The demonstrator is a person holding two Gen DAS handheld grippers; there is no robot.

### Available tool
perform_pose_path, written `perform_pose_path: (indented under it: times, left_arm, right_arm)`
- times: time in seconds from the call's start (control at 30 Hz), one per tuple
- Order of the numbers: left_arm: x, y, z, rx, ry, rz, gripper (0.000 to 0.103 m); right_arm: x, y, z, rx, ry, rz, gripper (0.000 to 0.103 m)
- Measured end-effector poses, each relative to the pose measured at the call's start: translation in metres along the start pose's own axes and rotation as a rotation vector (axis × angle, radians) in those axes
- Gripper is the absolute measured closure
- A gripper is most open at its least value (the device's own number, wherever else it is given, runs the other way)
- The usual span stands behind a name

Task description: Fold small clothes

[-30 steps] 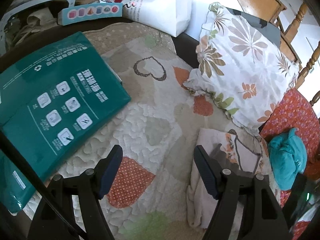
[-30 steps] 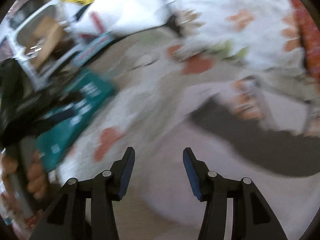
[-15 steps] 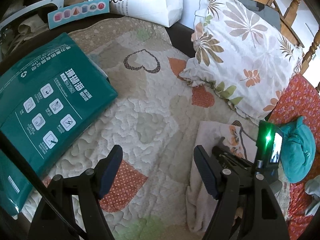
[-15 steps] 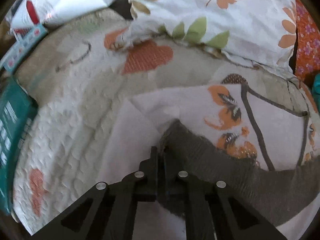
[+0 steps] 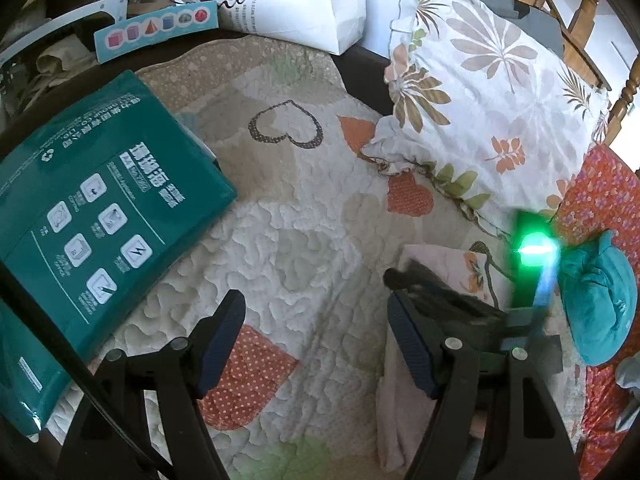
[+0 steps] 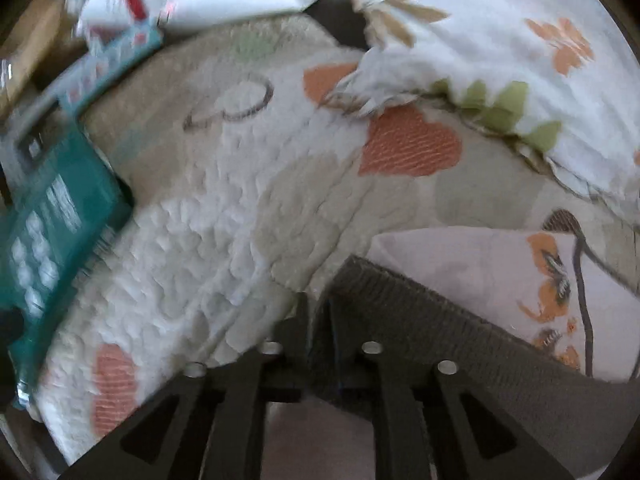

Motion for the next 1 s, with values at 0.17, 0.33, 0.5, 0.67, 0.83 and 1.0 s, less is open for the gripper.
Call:
perform_pose_path:
  times: [0.17,0.33,0.5,0.67,0.83,1.0]
  left_arm:
    - [0.014,-0.022,0.008,0.051,0.035,0.055,0.031]
    - [0.048,-0.068,0.027,0.169,0.135,0.168,0.031]
    - [0.082,-0.082,0.068,0.101,0.286,0.258,0.031]
    - [0.081,-0.057,0.072,0.075,0.285,0.156,0.031]
    - [0.083,-0.049,0.061,0.073,0.268,0.151,0.031]
    - [0.089,-0.047,0.064,0.064,0.272,0.119,0.031]
  right_arm:
    - [0.025,-0.055,-0.077,-0.025,-0.062,0.108,0.053]
    - [0.077,-0.132,-0.122,0.082,-0.037,0.164,0.053]
    - [0.124,-0.247,-0.164,0.294,-0.051,0.317,0.059]
    - [0.166,-0.319,-0.245,0.456,-0.158,0.498,0.051]
    - [0.222,-0.331,-0.286,0.353,-0.201,0.566,0.044]
    - [0.251,-0.305,-0.265,0.237,-0.172,0.547,0.044]
Point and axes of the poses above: each gripper's, at about its wrist camera, not at the fingertips, and z roughly the way its jaws point, y to its left, x to its underside, the point moved 5 cm from there along z, roughly the way its jaws point, and after that the axes turned 3 degrees about z, right-handed, at the moved point
